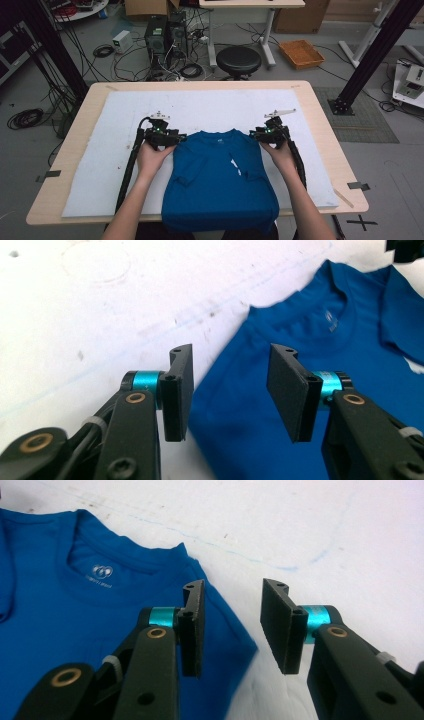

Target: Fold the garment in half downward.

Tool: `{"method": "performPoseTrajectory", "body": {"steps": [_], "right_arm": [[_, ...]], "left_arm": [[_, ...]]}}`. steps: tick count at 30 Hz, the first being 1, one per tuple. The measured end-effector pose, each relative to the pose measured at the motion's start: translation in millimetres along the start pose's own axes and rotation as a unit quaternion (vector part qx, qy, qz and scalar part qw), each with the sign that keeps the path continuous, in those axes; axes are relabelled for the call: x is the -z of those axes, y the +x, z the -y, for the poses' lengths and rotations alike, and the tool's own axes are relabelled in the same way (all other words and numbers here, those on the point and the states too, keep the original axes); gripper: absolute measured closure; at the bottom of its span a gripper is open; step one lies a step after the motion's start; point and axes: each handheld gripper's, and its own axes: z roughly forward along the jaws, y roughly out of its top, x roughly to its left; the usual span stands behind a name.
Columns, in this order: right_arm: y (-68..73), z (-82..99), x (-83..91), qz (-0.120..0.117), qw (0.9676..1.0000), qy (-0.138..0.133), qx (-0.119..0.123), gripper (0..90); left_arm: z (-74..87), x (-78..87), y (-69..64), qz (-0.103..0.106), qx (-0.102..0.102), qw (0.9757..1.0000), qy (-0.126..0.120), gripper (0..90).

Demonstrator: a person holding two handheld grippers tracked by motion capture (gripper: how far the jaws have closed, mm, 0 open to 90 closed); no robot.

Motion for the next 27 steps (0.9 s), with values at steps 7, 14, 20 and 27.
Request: {"method": "performPoseTrajectory", "body": {"steps": [7, 14, 20, 27], "right_arm": [[1.5, -2.2, -26.1, 0.006, 0.9991, 0.036, 0.021, 62.3], [7.9, -2.1, -28.7, 0.022, 0.9976, 0.037, 0.054, 70.4], [12.0, -2.7, -28.0, 0.020, 0.9964, 0.040, 0.072, 82.5], [7.9, -7.4, -32.3, 0.008, 0.9980, 0.026, 0.057, 68.9]], "left_arm": [[-5.8, -21.1, 0.5, -0.015, -0.025, 0.9983, 0.049, 54.7], [-5.1, -25.0, -5.7, -0.041, -0.058, 0.9959, 0.057, 63.2], [-5.1, -25.3, -10.8, -0.044, -0.083, 0.9938, 0.058, 86.2], [-8.2, -32.6, -10.6, -0.033, -0.077, 0.9956, 0.042, 66.9]]}}
